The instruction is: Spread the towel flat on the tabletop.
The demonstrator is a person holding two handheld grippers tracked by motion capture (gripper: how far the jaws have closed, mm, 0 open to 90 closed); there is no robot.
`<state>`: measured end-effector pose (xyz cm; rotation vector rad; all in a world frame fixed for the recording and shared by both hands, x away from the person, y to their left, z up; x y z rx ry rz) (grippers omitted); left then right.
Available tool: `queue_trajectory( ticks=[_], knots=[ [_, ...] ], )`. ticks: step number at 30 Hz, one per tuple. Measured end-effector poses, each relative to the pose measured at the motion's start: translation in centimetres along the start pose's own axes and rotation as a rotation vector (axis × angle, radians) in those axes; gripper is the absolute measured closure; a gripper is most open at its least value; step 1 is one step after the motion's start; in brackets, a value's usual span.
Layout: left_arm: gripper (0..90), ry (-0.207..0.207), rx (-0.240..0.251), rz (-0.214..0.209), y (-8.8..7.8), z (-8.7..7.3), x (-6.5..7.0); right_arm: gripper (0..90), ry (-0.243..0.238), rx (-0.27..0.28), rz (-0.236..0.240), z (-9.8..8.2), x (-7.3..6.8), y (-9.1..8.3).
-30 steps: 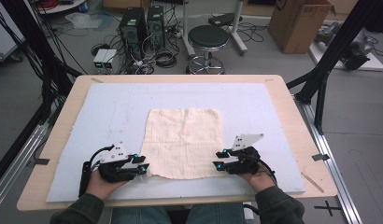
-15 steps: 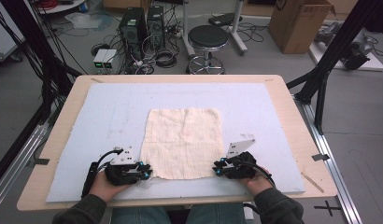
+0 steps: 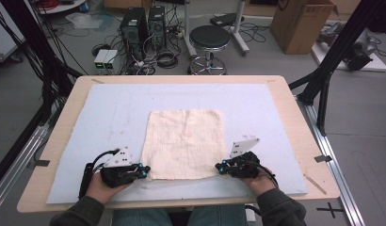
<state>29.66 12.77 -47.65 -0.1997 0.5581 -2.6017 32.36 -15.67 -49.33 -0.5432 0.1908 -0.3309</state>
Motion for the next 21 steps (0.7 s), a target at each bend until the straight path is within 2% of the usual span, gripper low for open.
queue_trajectory(
  ticks=[4, 10, 16, 18, 21],
  knots=[
    [88.4, 0.01, 0.0, -0.008, -0.6, 0.0, 0.4, 88.3, -0.009, 0.006, 0.007, 0.2, -0.4, -0.4],
    [88.4, 0.009, 0.0, -0.015, -1.2, -0.2, 0.9, 88.2, 0.01, 0.012, 0.039, -0.2, -1.3, -1.0],
    [87.8, 0.016, -0.027, -0.038, -0.9, -0.8, 1.6, 85.9, 0.012, -0.025, 0.067, -1.1, -1.9, -1.0],
    [80.5, -0.006, -0.018, -0.04, -0.8, -0.7, 1.6, 80.8, 0.026, -0.012, 0.068, -0.9, -1.9, -1.1],
    [71.6, -0.006, -0.007, -0.024, -0.7, -0.6, 1.2, 74.1, 0.044, 0.031, 0.057, -0.4, -1.5, -1.3]
  ],
)
Point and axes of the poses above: each handheld gripper's, and its own axes: y roughly forward along the jaws, z roughly out of its top, x roughly to its right, the point moved 9 cm from there along y, roughly forward along the jaws, and after that the axes turned 10 degrees about x, right-handed, at the moved point
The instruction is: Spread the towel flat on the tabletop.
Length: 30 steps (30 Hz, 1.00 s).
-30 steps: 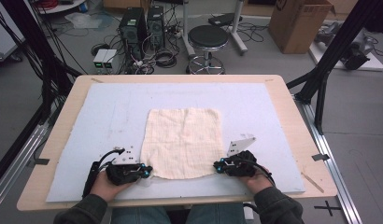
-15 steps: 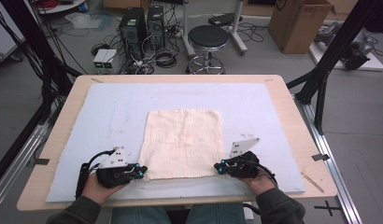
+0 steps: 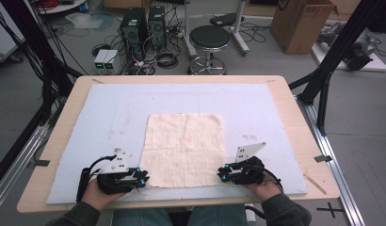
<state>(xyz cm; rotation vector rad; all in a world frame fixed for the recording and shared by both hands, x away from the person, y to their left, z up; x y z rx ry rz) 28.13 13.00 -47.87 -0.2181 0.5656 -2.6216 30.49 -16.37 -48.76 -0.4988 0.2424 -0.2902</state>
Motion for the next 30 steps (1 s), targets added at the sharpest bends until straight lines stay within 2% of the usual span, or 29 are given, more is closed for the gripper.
queue_trajectory(
  ticks=[6, 9, 16, 24, 30],
  knots=[
    [57.7, -0.045, 0.063, 0.042, 0.1, 0.8, -1.1, 65.8, 0.029, 0.053, -0.045, 0.8, 1.0, -0.4],
    [56.3, -0.052, 0.085, 0.057, 0.2, 1.2, -1.5, 60.6, 0.045, 0.072, -0.068, 1.1, 1.5, -0.5],
    [52.0, -0.067, 0.1, 0.09, 0.3, 1.6, -2.3, 50.2, 0.059, 0.107, -0.104, 1.5, 2.3, -0.7],
    [47.0, -0.081, 0.104, 0.118, 0.2, 1.8, -2.9, 35.6, 0.097, 0.135, -0.152, 2.0, 3.1, -0.8],
    [41.4, -0.096, 0.102, 0.138, 0.1, 1.9, -3.3, 28.0, 0.096, 0.154, -0.177, 2.2, 3.5, -0.9]
  ],
)
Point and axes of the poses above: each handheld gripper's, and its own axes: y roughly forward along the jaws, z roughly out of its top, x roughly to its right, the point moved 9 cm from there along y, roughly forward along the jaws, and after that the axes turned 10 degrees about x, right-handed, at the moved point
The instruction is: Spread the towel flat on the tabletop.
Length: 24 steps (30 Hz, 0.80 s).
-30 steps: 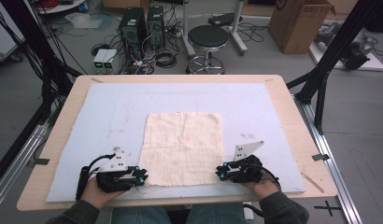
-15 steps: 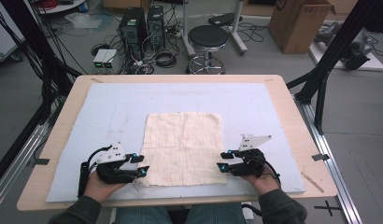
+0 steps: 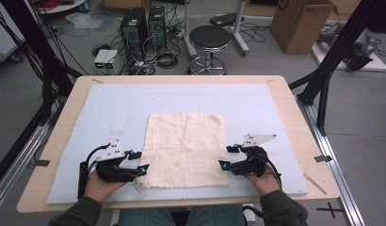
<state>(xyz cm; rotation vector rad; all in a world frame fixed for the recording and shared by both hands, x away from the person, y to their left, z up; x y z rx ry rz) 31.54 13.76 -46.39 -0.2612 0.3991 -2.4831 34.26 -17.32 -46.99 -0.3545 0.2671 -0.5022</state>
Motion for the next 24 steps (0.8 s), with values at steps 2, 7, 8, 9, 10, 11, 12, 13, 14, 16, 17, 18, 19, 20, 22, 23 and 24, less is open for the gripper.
queue_trajectory(
  ticks=[2, 7, 8, 9, 10, 11, 12, 13, 14, 16, 17, 18, 19, 20, 22, 23, 24],
  knots=[
    [39.3, 0.0, -0.001, 0.008, 0.0, 0.0, -0.2, 25.9, 0.009, 0.002, -0.012, 0.1, 0.1, 0.0],
    [36.0, -0.009, 0.001, 0.022, 0.2, 0.2, -0.6, 21.1, 0.016, 0.019, -0.029, 0.5, 0.5, 0.2],
    [35.6, -0.01, 0.005, 0.027, 0.2, 0.3, -0.6, 20.6, 0.01, 0.023, -0.032, 0.6, 0.7, 0.2],
    [35.5, -0.011, 0.008, 0.028, 0.2, 0.4, -0.6, 19.7, 0.009, 0.026, -0.032, 0.7, 0.8, 0.3],
    [35.4, -0.014, 0.009, 0.029, 0.2, 0.4, -0.6, 19.3, 0.009, 0.027, -0.038, 0.7, 0.9, 0.3],
    [35.1, -0.016, 0.011, 0.031, 0.3, 0.5, -0.6, 19.1, 0.012, 0.025, -0.038, 0.8, 1.0, 0.4],
    [35.0, -0.011, 0.009, 0.032, 0.3, 0.5, -0.7, 18.9, 0.018, 0.025, -0.036, 0.8, 1.0, 0.4],
    [35.0, -0.011, 0.008, 0.035, 0.3, 0.5, -0.8, 18.8, 0.015, 0.032, -0.036, 0.9, 1.2, 0.4],
    [35.0, -0.013, 0.012, 0.036, 0.3, 0.6, -0.8, 18.7, 0.022, 0.03, -0.04, 1.0, 1.2, 0.4],
    [35.0, -0.014, 0.012, 0.042, 0.4, 0.6, -0.9, 18.6, 0.022, 0.032, -0.042, 1.1, 1.4, 0.4],
    [35.0, -0.014, 0.011, 0.042, 0.4, 0.6, -1.0, 18.6, 0.021, 0.035, -0.045, 1.1, 1.5, 0.3],
    [35.0, -0.014, 0.011, 0.043, 0.4, 0.7, -1.1, 18.6, 0.022, 0.032, -0.045, 1.1, 1.5, 0.3],
    [34.9, -0.014, 0.011, 0.046, 0.4, 0.7, -1.2, 18.7, 0.021, 0.032, -0.048, 1.2, 1.6, 0.4],
    [34.9, -0.019, 0.014, 0.05, 0.4, 0.7, -1.2, 18.7, 0.02, 0.027, -0.049, 1.2, 1.7, 0.4],
    [34.8, -0.021, 0.019, 0.055, 0.4, 0.8, -1.4, 18.7, 0.024, 0.025, -0.052, 1.2, 1.8, 0.4],
    [34.8, -0.018, 0.017, 0.055, 0.3, 0.8, -1.4, 18.7, 0.018, 0.028, -0.049, 1.3, 1.9, 0.4],
    [34.7, -0.021, 0.019, 0.054, 0.3, 0.8, -1.4, 18.7, 0.019, 0.026, -0.053, 1.3, 1.9, 0.4]
  ],
)
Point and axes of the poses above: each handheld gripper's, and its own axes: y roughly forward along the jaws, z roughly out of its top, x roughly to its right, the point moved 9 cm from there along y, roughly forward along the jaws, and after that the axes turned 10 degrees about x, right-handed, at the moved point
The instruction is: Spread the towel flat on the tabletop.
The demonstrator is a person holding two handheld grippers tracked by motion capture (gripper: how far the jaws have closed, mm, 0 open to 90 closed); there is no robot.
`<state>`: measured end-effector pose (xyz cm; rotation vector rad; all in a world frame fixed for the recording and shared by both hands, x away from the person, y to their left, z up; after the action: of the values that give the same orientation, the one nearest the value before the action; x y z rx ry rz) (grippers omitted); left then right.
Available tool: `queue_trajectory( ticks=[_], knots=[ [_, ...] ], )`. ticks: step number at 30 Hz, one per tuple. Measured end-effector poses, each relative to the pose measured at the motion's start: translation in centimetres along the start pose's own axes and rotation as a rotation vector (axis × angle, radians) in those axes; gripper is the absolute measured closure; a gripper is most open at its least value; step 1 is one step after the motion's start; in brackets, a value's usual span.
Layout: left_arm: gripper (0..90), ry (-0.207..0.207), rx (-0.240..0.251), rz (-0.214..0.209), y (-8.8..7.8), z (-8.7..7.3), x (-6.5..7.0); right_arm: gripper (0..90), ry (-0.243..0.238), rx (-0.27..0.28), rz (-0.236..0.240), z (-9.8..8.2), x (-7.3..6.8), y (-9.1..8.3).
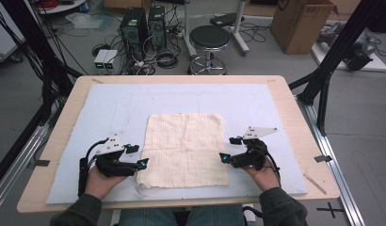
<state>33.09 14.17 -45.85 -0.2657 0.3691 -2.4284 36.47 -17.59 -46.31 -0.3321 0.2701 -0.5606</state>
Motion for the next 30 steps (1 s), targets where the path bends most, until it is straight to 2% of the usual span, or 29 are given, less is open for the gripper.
queue_trajectory(
  ticks=[22, 30],
  knots=[
    [34.8, 0.0, -0.012, 0.012, 0.2, -0.1, -0.7, 18.8, -0.011, -0.008, 0.01, 0.6, 0.1, 0.6],
    [34.8, 0.01, -0.01, 0.024, 0.7, 1.1, -1.2, 18.9, -0.022, -0.018, 0.016, 1.1, 0.1, 1.3]
  ],
)
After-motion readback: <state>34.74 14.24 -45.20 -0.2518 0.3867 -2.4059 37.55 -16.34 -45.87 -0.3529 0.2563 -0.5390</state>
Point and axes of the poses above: each handheld gripper's, and its own axes: y roughly forward along the jaws, z roughly out of its top, x roughly to its right, the point moved 9 cm from there along y, roughly forward along the jaws, and after that the axes turned 10 degrees about x, right-handed, at the moved point
